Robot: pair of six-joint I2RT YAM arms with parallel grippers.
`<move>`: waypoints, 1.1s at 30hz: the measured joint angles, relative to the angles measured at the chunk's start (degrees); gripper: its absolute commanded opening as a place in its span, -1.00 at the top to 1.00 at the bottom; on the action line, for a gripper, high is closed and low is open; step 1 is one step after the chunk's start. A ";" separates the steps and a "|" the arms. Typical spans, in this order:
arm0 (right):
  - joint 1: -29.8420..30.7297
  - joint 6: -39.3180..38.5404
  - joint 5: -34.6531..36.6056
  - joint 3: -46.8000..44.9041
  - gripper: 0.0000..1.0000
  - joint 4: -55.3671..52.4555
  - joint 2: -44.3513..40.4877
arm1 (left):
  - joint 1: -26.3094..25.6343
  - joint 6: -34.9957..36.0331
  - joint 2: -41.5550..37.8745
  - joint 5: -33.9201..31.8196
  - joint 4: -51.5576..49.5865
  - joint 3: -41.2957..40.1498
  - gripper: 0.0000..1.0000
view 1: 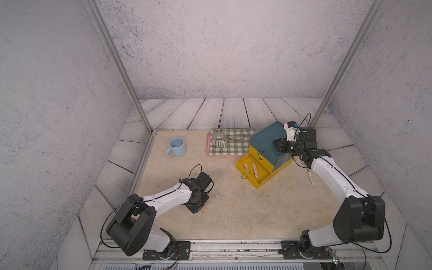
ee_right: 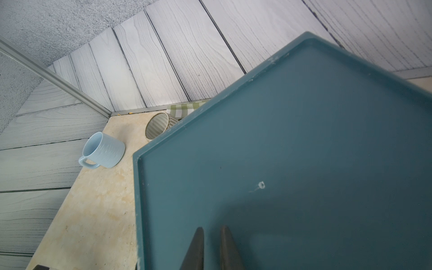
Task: Place the fruit knives into the drawer by color
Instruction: Pick up the fruit knife from the center of the board, then place the fruit knife in the drawer.
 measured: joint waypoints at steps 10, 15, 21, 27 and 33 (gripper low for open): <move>0.02 0.02 0.39 0.02 0.67 -0.02 0.02 | -0.22 8.41 3.32 0.63 5.44 8.52 0.93; 0.22 0.00 1.09 0.20 0.67 -0.24 0.09 | -0.61 13.38 5.07 2.16 7.50 14.93 0.93; 0.26 0.00 1.22 0.74 0.67 -0.72 0.44 | -0.66 18.84 8.66 5.35 11.96 22.49 0.93; 0.26 -0.02 1.44 1.16 0.68 -1.09 0.74 | -1.31 22.34 15.04 8.55 14.12 30.77 0.92; 0.33 -0.02 1.70 1.27 0.68 -1.27 0.76 | -3.02 24.61 22.34 11.30 14.51 39.30 0.92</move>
